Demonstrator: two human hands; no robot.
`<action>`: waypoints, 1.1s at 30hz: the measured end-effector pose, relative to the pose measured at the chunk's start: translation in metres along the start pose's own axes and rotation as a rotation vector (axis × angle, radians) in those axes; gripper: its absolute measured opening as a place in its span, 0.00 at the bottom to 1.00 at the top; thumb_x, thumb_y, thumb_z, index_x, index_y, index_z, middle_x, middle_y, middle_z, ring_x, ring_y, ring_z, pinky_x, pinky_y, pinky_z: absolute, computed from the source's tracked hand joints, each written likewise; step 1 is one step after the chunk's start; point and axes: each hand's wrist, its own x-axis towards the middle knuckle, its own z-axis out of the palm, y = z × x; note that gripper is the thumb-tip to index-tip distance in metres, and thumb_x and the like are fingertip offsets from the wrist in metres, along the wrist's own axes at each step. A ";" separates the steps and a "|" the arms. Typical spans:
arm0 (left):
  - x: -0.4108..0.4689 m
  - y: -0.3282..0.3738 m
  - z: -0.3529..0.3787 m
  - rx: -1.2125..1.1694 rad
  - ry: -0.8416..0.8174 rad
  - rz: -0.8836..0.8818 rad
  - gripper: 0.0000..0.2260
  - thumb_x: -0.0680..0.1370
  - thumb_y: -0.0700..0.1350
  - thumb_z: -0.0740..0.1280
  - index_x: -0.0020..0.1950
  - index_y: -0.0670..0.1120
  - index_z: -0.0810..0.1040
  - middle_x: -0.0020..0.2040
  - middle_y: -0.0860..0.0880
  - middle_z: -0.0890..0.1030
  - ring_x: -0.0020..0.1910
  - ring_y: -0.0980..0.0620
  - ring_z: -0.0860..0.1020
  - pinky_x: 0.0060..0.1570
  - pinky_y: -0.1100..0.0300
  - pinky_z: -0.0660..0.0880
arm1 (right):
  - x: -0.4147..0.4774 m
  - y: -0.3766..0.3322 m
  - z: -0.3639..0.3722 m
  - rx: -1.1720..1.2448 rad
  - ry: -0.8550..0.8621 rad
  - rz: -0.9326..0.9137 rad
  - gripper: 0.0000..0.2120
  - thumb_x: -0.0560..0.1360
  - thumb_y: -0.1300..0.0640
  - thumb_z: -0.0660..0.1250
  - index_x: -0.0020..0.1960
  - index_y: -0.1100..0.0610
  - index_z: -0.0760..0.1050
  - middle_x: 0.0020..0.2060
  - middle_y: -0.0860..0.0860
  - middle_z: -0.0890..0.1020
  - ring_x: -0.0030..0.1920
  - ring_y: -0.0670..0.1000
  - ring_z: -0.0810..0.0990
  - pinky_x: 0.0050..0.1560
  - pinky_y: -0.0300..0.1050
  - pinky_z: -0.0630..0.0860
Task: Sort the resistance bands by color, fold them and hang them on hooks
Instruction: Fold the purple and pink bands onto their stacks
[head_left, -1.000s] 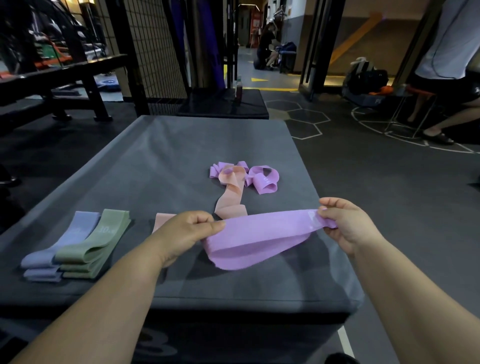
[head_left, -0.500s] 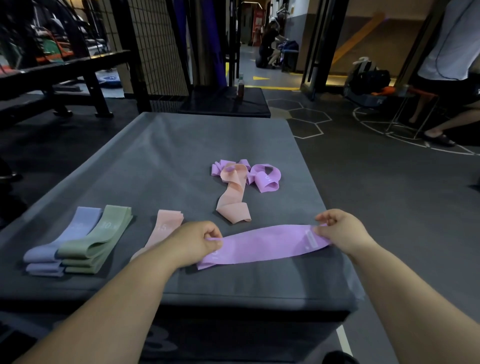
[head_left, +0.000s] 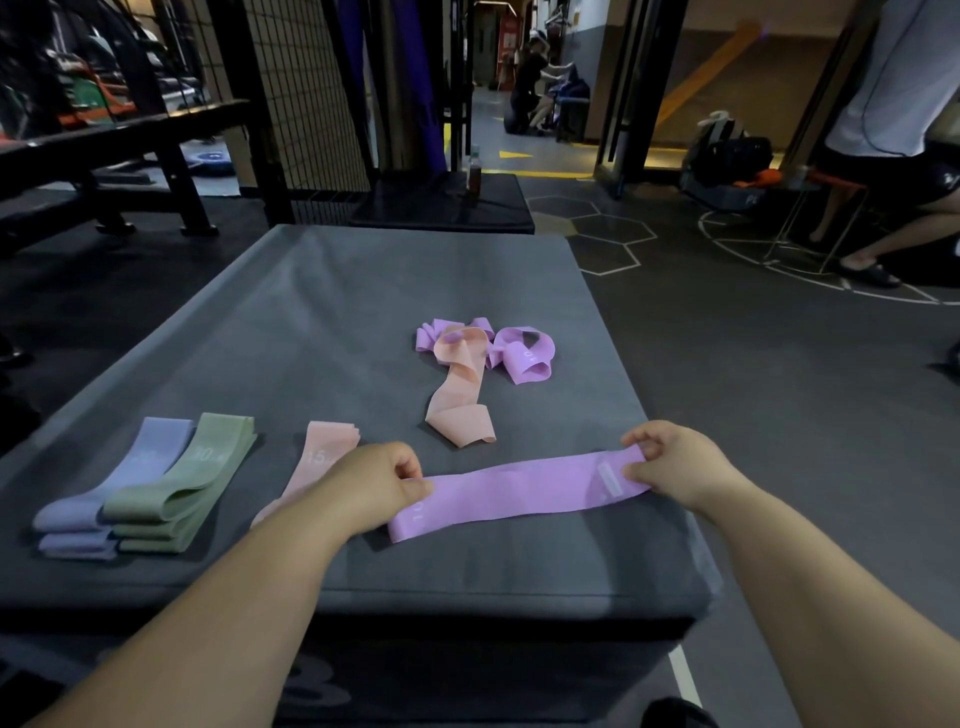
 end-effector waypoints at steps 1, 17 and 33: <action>0.000 0.000 -0.001 0.017 -0.018 -0.001 0.06 0.76 0.52 0.69 0.41 0.52 0.76 0.41 0.54 0.80 0.39 0.55 0.75 0.36 0.63 0.69 | 0.000 0.000 -0.001 -0.010 0.018 -0.011 0.12 0.72 0.62 0.72 0.52 0.49 0.76 0.40 0.46 0.78 0.43 0.50 0.77 0.49 0.43 0.74; -0.006 0.008 -0.001 0.003 -0.086 -0.039 0.12 0.76 0.60 0.66 0.43 0.51 0.75 0.40 0.52 0.79 0.39 0.53 0.75 0.39 0.60 0.69 | -0.007 0.010 -0.015 0.007 -0.110 0.077 0.05 0.76 0.63 0.65 0.43 0.58 0.77 0.29 0.52 0.76 0.28 0.49 0.71 0.27 0.37 0.68; -0.008 0.007 -0.003 0.063 -0.101 -0.106 0.11 0.76 0.59 0.67 0.49 0.52 0.75 0.48 0.53 0.80 0.48 0.54 0.78 0.48 0.59 0.73 | -0.007 0.014 -0.013 -0.342 -0.055 0.024 0.12 0.76 0.53 0.68 0.59 0.50 0.78 0.57 0.53 0.81 0.55 0.54 0.77 0.49 0.39 0.67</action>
